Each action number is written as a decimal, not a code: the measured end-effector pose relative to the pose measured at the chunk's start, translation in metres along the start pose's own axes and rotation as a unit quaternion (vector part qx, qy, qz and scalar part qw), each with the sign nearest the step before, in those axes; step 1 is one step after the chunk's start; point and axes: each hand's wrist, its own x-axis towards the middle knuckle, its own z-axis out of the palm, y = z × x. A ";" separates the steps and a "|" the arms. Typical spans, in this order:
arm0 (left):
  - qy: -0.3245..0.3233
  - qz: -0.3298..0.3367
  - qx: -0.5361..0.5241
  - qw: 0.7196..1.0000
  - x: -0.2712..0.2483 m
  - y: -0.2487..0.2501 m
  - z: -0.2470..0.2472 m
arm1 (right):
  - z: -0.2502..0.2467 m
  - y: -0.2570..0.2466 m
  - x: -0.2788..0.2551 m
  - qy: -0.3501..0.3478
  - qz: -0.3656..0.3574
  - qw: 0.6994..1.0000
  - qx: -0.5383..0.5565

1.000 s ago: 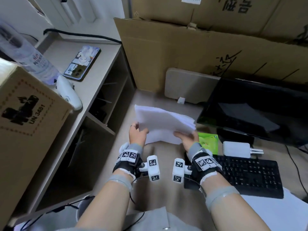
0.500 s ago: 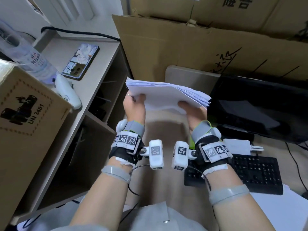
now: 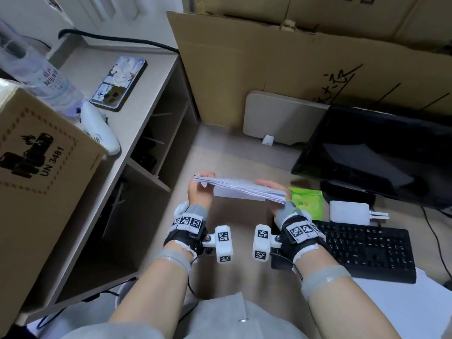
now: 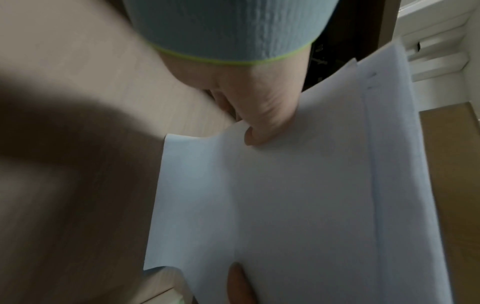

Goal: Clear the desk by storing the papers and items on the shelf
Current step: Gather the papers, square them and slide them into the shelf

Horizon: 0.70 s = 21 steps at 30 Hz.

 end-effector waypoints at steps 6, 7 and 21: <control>0.005 0.010 -0.014 1.000 -0.003 0.028 0.003 | -0.002 -0.010 -0.003 0.092 0.007 0.995 0.043; 0.002 0.026 -0.028 0.999 -0.007 0.036 0.003 | -0.006 -0.014 -0.007 0.100 0.005 0.993 0.057; -0.222 -0.107 0.008 0.969 -0.119 0.018 0.044 | -0.109 0.045 -0.090 0.096 -0.029 0.965 0.241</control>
